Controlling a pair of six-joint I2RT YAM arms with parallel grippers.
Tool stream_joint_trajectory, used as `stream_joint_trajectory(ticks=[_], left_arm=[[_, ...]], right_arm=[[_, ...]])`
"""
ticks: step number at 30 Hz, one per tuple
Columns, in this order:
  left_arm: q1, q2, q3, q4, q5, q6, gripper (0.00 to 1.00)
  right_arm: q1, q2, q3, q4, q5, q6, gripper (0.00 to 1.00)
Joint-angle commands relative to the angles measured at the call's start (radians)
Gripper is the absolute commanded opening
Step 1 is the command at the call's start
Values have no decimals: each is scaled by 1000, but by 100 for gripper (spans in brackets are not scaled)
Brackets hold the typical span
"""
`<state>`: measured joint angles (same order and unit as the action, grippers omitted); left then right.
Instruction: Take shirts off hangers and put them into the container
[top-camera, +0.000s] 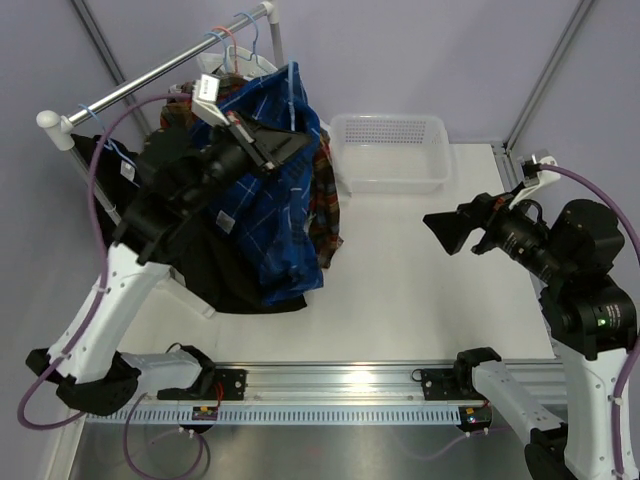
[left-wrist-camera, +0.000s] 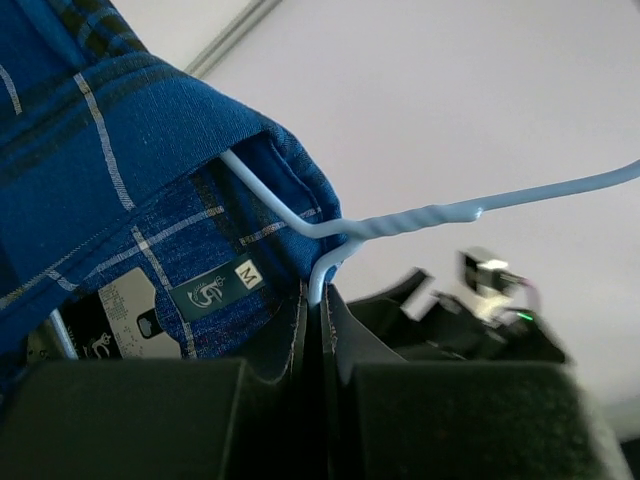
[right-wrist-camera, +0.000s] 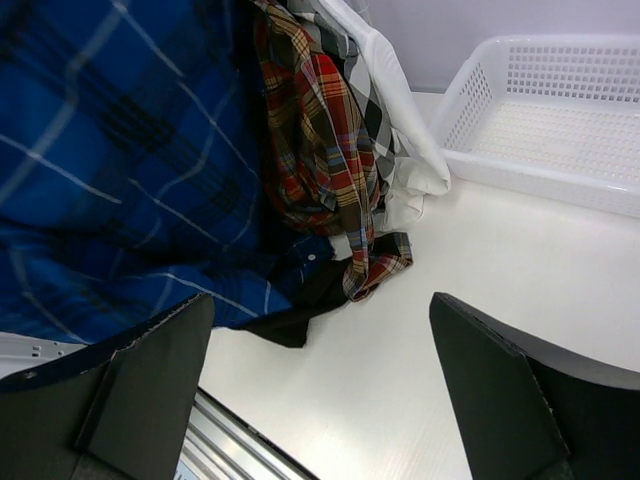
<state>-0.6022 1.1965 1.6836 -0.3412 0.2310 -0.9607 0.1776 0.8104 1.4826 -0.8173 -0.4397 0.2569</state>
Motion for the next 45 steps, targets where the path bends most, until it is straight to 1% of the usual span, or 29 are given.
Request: stream_joint_trajectory(ticks=[1,4,7,10,14,17,20,23,26,29,34,41,45], left_arm=[[-97,61,-82,177,-250,49,0],[-149,142,-88,206,-370,57,0],[-174,227,-68,226,-444,48,0],[-191,314,-36,228,-473,50,0],[-217,412,43,225,-479,63,0],[-228,439,71,226,-475,77,0],[-237,445,82,228,-470,99,0],[-237,431,71,228,-463,114,0],[-246,405,61,231,-490,168,0],[-246,382,41,238,-493,204,0],[-246,359,22,245,-456,232,0],[-246,341,-1,265,-391,249,0],[-246,339,-7,289,-342,249,0]], right_arm=[[10,-5,-41,29,-34,-10,100],[8,-5,-90,58,-66,4,100],[17,16,-110,69,-111,12,100],[52,38,-107,75,-116,12,99],[115,81,-102,96,-80,24,99],[181,127,-93,116,-60,31,96],[238,180,-70,129,-24,35,94],[269,239,-56,138,4,31,91],[284,282,-50,159,6,35,89],[289,305,-42,181,12,19,83],[289,363,1,170,-20,4,79],[293,397,-1,191,-60,-31,73],[306,426,4,188,-93,-53,71]])
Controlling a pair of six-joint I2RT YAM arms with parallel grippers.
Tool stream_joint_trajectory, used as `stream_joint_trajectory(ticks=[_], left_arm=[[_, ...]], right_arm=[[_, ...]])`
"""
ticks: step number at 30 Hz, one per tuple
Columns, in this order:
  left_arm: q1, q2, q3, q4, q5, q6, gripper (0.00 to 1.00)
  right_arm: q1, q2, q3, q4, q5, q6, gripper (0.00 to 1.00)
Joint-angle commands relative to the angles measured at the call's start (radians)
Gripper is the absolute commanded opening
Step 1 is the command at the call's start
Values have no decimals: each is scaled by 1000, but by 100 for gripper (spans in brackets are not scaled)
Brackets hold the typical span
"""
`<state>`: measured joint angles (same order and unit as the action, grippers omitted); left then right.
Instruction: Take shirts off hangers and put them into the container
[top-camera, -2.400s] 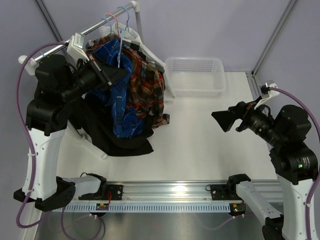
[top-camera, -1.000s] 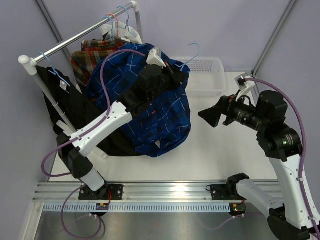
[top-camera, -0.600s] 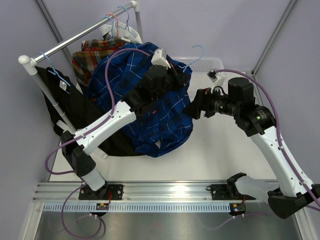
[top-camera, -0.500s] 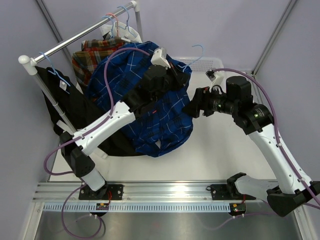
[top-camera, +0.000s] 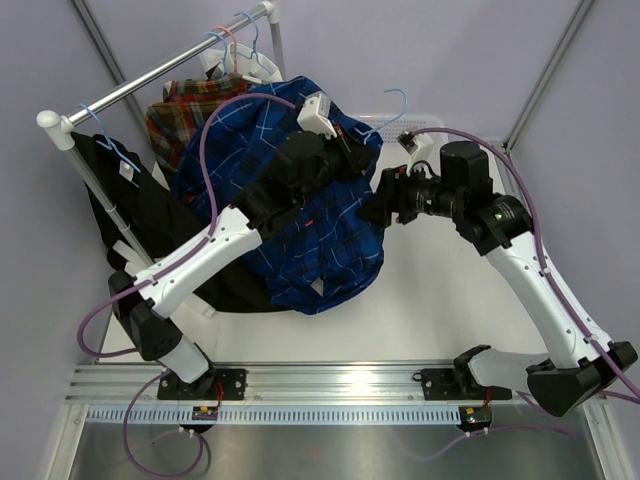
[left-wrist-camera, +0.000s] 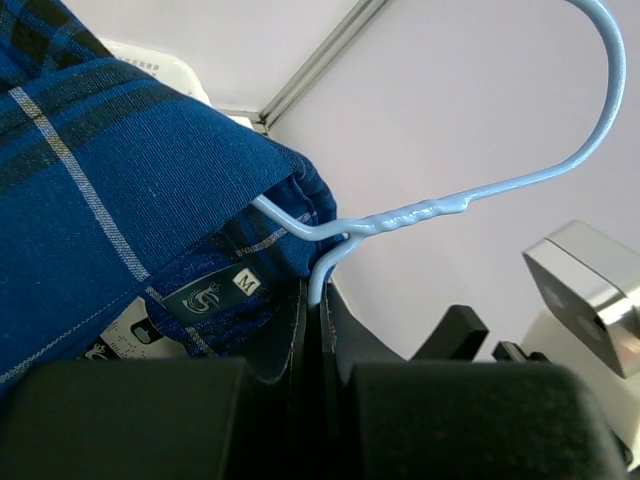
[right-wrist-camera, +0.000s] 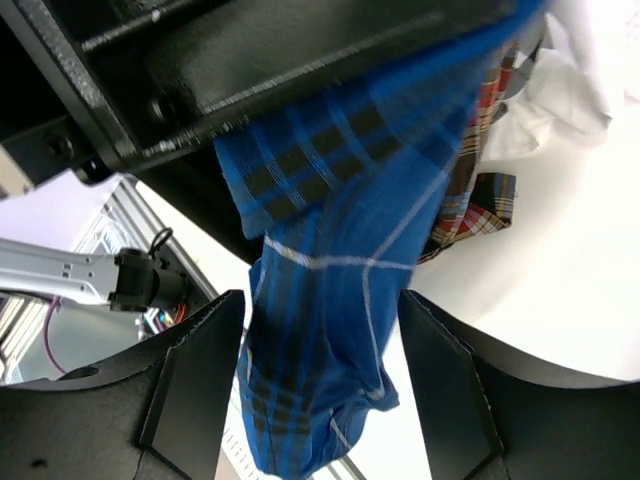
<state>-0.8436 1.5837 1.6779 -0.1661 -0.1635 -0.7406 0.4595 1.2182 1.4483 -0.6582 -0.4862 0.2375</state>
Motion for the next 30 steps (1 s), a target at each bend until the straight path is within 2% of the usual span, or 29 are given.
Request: stream_joint_trajectory(ticks=[1,5,8,9,10,11,13,14,16,17,20,21,26,30], left_arm=[[-5,-48,-1,115,59,26,0],[-5,-47,-4,129,81,18,0],[-5,-45,-6,135,88,17,0],[-5,-48,-7,135,88,17,0],[-5,-51,-9,135,88,17,0],[-5,-57,-17,134,88,21,0],[-5,-79,-30,137,88,27,9],[-5,-88,-50,139,87,35,26],[-5,-126,-73,149,90,47,49],[-5,-140,-93,148,93,67,69],[-5,-211,-122,137,90,105,94],[-5,-231,-133,117,84,118,99],[-3,-370,-135,16,19,217,99],[6,-470,-159,-87,-146,280,99]], right_arm=[[27,21,40,34,-48,-35,71],[38,35,27,66,-38,-23,65],[44,41,27,75,1,-17,52],[44,40,27,75,12,-15,45],[45,29,21,75,29,-17,29],[47,21,17,75,46,-14,21],[45,-12,6,68,87,-14,0],[45,-25,3,62,109,-10,0],[45,-61,-2,34,121,-6,0],[45,-74,0,23,138,2,0],[45,-120,6,-47,201,6,0],[45,-149,9,-84,218,8,0],[45,-207,104,-220,337,8,0],[45,-217,253,-378,382,6,0]])
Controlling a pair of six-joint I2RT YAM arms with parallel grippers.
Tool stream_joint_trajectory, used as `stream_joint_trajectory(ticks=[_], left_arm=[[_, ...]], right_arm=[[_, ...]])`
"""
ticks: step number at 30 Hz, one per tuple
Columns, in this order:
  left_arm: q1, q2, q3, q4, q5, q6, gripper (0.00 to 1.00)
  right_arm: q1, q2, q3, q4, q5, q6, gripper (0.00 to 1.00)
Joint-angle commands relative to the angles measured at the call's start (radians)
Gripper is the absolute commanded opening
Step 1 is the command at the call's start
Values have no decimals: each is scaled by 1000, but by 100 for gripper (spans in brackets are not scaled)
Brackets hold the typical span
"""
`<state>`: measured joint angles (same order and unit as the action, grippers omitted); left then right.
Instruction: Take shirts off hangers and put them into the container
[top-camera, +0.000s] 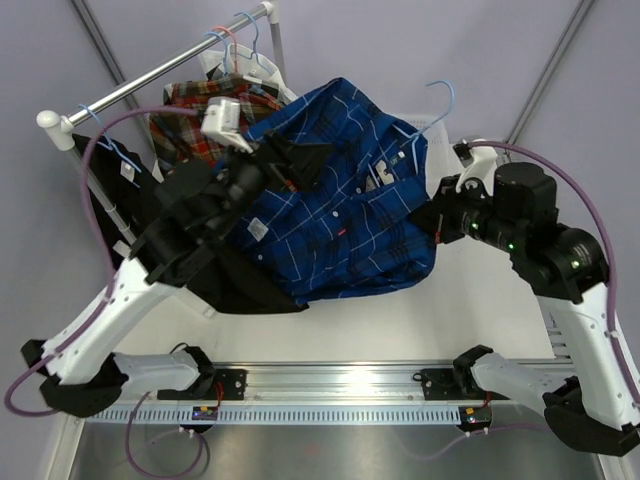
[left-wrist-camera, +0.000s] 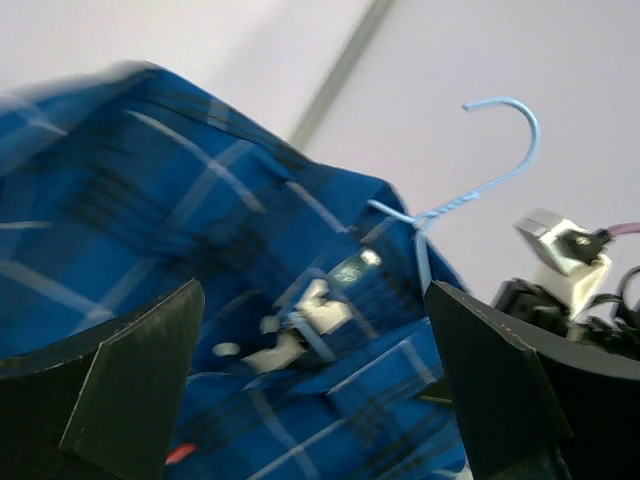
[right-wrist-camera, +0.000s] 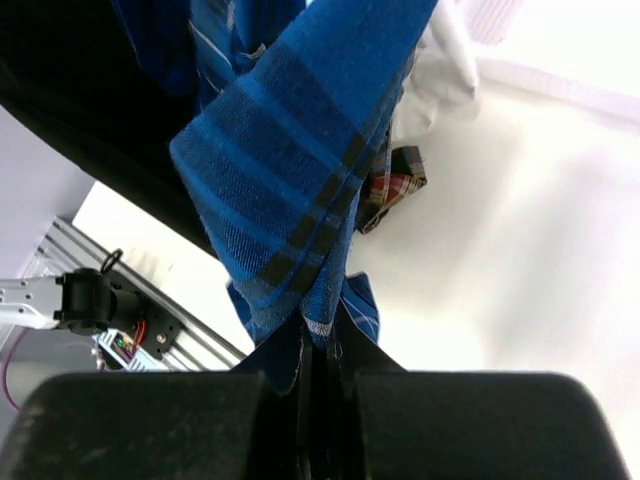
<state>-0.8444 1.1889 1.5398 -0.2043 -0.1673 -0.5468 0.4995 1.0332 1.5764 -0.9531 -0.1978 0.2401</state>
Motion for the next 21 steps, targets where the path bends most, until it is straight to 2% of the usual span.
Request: stream_joint_trajectory(ticks=[1,3,7,10,11,15,17,21], left_arm=[[13,-92,-41,-61,-164,97,99],[37,-132,-59,-98,-205,116,99],[96,-173,-124,-133,-218,93,99],[110,-192,-179,-139,-213,68,99],[110,-195,-199,-139,-213,67,99],[111,-195,-216,-159,-215,67,99],[113,-193,-218,-170,-213,71,99],[113,-196,-230,-170,-207,85,99]], right_arm=[[5,-30,196,-108,100,-2,0],[5,-24,269,-168,129,-7,0],[5,27,525,-263,127,-27,0],[5,76,689,-326,222,-42,0],[5,86,727,-341,295,-50,0],[5,142,884,-320,445,-120,0],[5,143,889,-249,503,-148,0],[5,85,757,-60,494,-206,0]])
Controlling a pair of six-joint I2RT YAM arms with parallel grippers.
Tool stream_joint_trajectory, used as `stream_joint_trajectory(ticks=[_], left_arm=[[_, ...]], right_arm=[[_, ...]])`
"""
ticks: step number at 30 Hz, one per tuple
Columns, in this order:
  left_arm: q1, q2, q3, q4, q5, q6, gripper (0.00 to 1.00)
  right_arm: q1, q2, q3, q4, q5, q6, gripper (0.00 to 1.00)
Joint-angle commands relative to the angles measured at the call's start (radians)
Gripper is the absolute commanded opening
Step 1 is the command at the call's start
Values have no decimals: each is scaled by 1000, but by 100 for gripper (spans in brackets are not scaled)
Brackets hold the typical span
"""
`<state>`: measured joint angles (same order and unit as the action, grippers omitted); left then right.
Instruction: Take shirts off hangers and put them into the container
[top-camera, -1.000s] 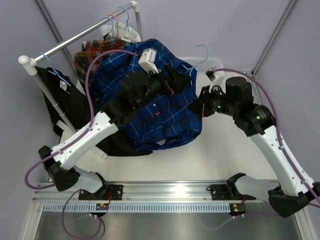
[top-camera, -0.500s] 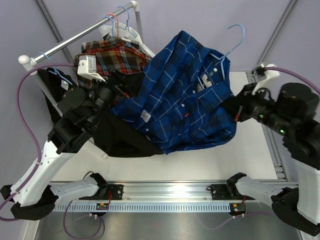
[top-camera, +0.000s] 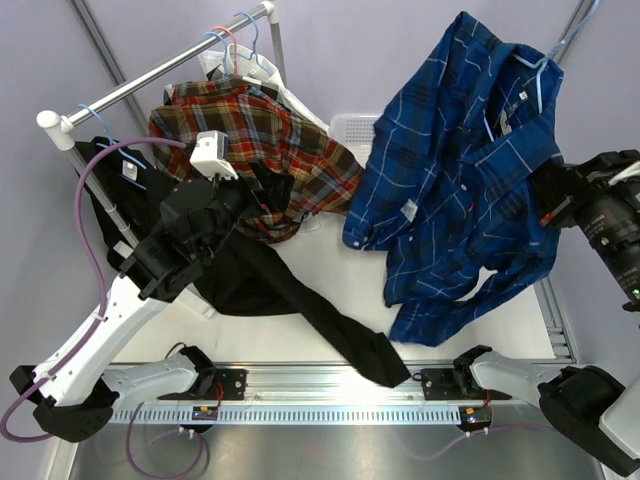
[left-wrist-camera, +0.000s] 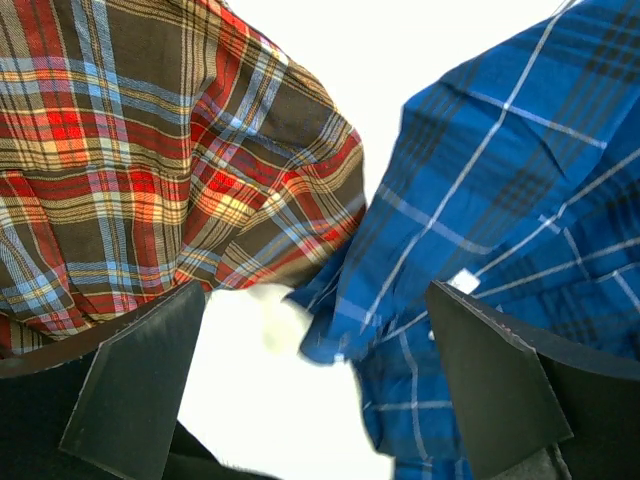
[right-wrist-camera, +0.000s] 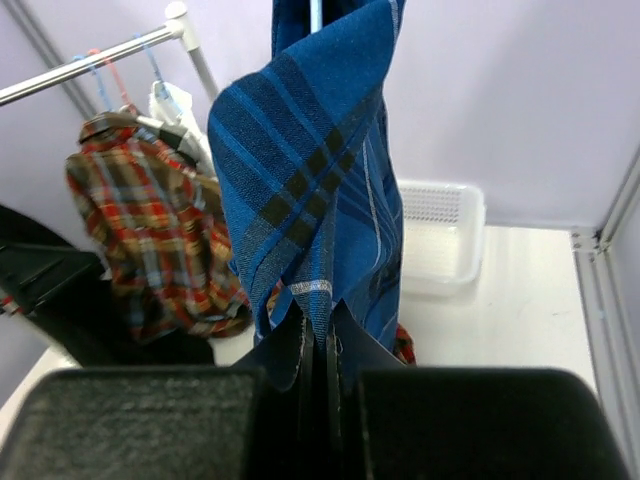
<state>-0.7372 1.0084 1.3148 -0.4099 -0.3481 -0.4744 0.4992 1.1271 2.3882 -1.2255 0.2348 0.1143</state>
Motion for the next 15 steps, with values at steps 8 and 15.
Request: stream_joint_trajectory(ticks=[8,15], left_arm=[[5,-13,20,34,95,109,99],[5,24,101,36,271,210,99]], right_arm=[[6,-82,-328,316,-208,-105,0],[6,-253,-827,429,-531,-42,0]])
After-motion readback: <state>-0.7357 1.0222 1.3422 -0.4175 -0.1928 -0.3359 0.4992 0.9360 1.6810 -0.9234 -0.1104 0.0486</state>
